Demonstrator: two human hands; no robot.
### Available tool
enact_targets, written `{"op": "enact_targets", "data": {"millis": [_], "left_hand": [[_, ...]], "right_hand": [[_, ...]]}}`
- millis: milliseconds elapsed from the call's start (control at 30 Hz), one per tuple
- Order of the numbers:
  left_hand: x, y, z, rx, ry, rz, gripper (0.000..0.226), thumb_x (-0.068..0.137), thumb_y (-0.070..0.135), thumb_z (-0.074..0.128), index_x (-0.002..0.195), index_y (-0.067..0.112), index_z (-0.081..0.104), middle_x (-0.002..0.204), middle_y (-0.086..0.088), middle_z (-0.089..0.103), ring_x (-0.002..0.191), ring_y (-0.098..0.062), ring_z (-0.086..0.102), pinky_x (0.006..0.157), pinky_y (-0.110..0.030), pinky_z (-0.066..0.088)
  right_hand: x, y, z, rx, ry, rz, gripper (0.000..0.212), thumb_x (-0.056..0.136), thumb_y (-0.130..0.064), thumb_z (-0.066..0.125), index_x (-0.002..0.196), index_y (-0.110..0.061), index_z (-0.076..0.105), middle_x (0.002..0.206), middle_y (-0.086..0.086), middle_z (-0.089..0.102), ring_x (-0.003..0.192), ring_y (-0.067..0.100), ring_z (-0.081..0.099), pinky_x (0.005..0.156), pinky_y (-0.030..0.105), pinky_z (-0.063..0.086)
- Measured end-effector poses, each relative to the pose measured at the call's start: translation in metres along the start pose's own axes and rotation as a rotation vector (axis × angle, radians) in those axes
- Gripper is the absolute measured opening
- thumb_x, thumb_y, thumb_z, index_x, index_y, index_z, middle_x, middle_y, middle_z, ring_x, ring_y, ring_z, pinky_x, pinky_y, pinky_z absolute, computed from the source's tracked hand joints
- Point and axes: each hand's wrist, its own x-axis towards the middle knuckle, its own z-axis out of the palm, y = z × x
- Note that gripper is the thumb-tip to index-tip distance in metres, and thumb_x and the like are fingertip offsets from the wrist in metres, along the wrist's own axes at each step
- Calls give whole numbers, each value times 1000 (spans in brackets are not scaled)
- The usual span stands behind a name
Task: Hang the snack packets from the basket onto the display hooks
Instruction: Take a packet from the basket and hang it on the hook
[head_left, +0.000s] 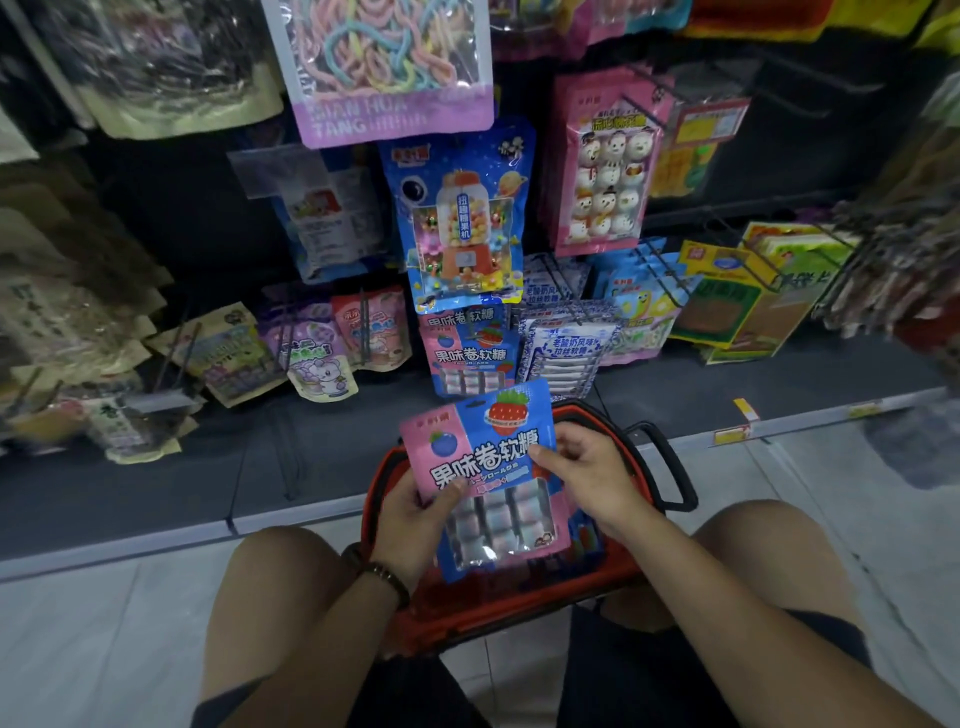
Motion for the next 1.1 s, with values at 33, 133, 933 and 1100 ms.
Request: {"op": "enact_targets", "data": {"millis": [33,133,933,1100], "left_hand": [[7,1,-3,22,14,26,23,96,5,78,114,18,75,112,2,83,108,-20,78,92,-35,63],[30,11,-10,187,15,109,17,85,22,88,96,26,75,97,-5,81,95,-30,77,85,-51,63],[188,16,17,172,51,-13,18,102,40,72,100,25,82,103,-1,82,99,-13,72,93,-34,55],[210,12,27,104,85,-120,8,101,49,70,102,44,76,108,20,75,106,-1,68,102,-33,53]], "right_hand": [[3,2,-1,-18,2,-2,10,96,-2,74,100,-9,80,91,5,82,82,13,76,78,26,62],[16,5,-1,-132,31,-4,32,92,-3,81,73,-29,78,70,-12,76,65,0,67,69,25,55],[174,35,18,-199,93,89,17,98,-48,73,98,-31,76,97,-4,80,94,15,77,89,39,61],[204,47,22,-273,142,156,38,94,-60,69,110,-26,79,91,-5,80,88,19,77,85,46,63]]}}
